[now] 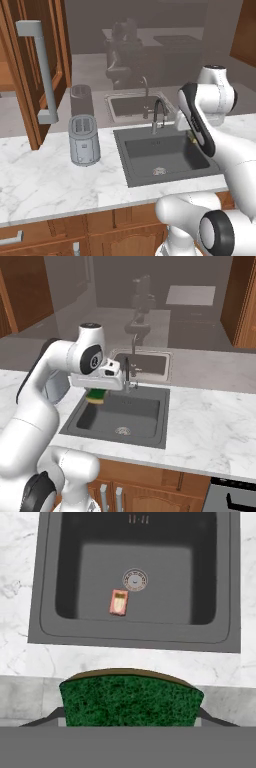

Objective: Pick up the sponge and bar soap from the sink, and place them back in the cabinet, and close the cabinet doors.

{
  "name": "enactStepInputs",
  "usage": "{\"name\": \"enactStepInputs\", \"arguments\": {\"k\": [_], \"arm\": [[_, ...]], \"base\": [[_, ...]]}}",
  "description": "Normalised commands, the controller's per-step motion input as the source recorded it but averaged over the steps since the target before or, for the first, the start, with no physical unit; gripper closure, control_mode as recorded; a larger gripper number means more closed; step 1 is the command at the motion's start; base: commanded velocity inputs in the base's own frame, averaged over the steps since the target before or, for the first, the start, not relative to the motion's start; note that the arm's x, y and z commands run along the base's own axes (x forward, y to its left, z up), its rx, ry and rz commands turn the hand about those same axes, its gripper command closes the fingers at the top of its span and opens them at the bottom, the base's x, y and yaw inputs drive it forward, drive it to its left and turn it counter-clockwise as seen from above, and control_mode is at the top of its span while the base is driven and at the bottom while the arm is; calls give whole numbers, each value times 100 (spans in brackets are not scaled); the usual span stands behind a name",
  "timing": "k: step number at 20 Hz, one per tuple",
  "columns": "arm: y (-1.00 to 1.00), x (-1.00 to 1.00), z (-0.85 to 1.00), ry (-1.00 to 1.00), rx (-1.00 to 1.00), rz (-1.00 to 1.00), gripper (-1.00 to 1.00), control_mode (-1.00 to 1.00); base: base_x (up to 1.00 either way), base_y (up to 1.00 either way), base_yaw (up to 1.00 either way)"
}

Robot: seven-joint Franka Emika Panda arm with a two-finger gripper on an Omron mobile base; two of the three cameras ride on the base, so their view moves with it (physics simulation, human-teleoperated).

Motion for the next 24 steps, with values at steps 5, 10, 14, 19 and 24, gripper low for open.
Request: {"name": "enactStepInputs", "arguments": {"k": [5, 10, 14, 19, 24], "arm": [[1, -19, 33, 0, 0, 0, 100, -100], [3, -26, 18, 0, 0, 0, 100, -100], [18, -30, 4, 0, 0, 0, 100, -100], [3, -43, 12, 0, 0, 0, 100, -100], [0, -50, 2, 0, 0, 0, 100, -100]], "base": [[0, 0, 0], [0, 0, 0], [0, 0, 0], [0, 0, 0], [0, 0, 0]]}}
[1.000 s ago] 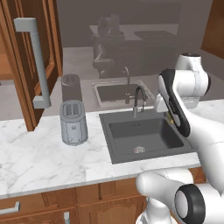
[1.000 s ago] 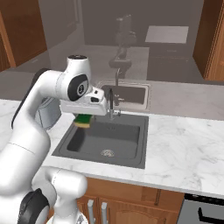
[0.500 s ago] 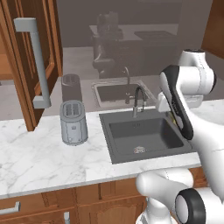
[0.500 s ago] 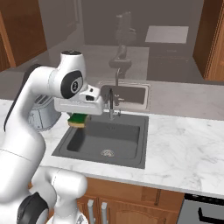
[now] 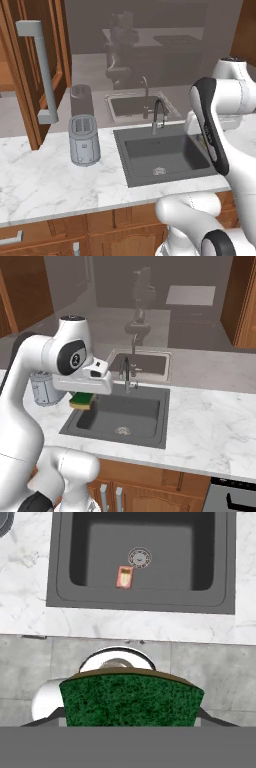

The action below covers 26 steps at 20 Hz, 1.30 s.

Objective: Pick up the sponge and bar soap from the sink, and place them back in the cabinet, and close the cabinet doors.

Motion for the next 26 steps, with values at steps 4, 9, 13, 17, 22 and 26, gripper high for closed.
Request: {"name": "enactStepInputs", "arguments": {"k": [4, 9, 13, 17, 22, 26], "arm": [[0, -48, 5, 0, 0, 0, 100, -100], [8, -32, 7, 0, 0, 0, 100, -100], [14, -22, 4, 0, 0, 0, 100, -100], [8, -14, 0, 0, 0, 0, 100, 100], [0, 0, 0, 0, 0, 0, 100, 100], [0, 0, 0, 0, 0, 0, 100, 100]], "base": [[0, 0, 0], [0, 0, 0], [0, 0, 0], [-19, 8, 0], [-47, 21, 0], [-44, 35, 0]]}}
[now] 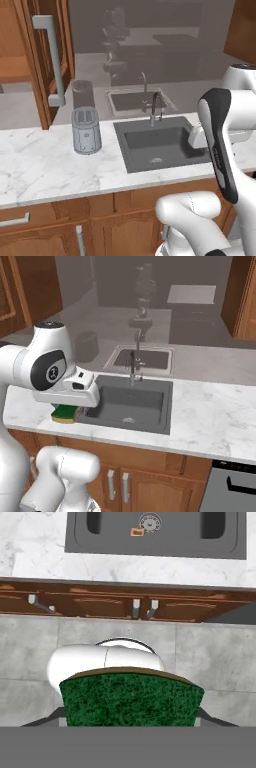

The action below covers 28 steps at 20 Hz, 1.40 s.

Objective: Pick up the sponge and bar soap from the sink, and place them back in the cabinet, and close the cabinet doors.

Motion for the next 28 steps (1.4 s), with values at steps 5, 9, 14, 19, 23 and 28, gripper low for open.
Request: {"name": "enactStepInputs", "arguments": {"k": [5, 9, 14, 19, 23, 28], "arm": [[0, 0, 0, 0, 0, 0, 100, 100], [0, 0, 0, 0, 0, 0, 100, 100], [0, 0, 0, 0, 0, 0, 100, 100], [0, 0, 0, 0, 0, 0, 100, 100], [0, 0, 0, 0, 0, 0, 100, 100], [0, 0, 0, 0, 0, 0, 100, 100]], "base": [[-47, 59, 0], [-44, 73, 0], [-37, 75, 0], [-35, 70, 0], [-35, 67, 0], [-35, 71, 0]]}}
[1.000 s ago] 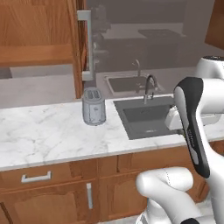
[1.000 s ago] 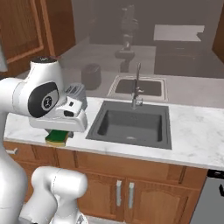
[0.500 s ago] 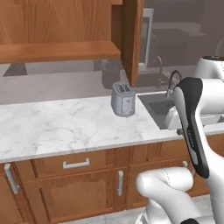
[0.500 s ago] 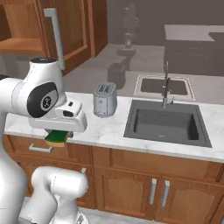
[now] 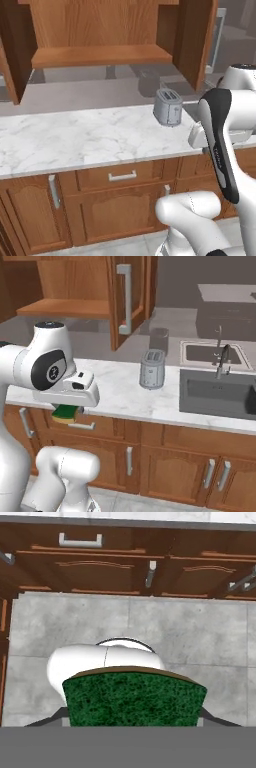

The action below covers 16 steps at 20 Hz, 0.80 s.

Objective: Pick up the sponge and bar soap from the sink, and place them back in the cabinet, and close the cabinet doors.

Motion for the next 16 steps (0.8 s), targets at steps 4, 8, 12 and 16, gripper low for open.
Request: {"name": "enactStepInputs", "arguments": {"k": [4, 8, 12, 16], "arm": [[0, 0, 0, 0, 0, 0, 100, 100], [0, 0, 0, 0, 0, 0, 100, 100], [0, 0, 0, 0, 0, 0, 100, 100], [0, 0, 0, 0, 0, 0, 100, 100]], "base": [[-28, 72, 0], [-17, 67, 0], [-3, 57, 0], [0, 41, 2]]}}
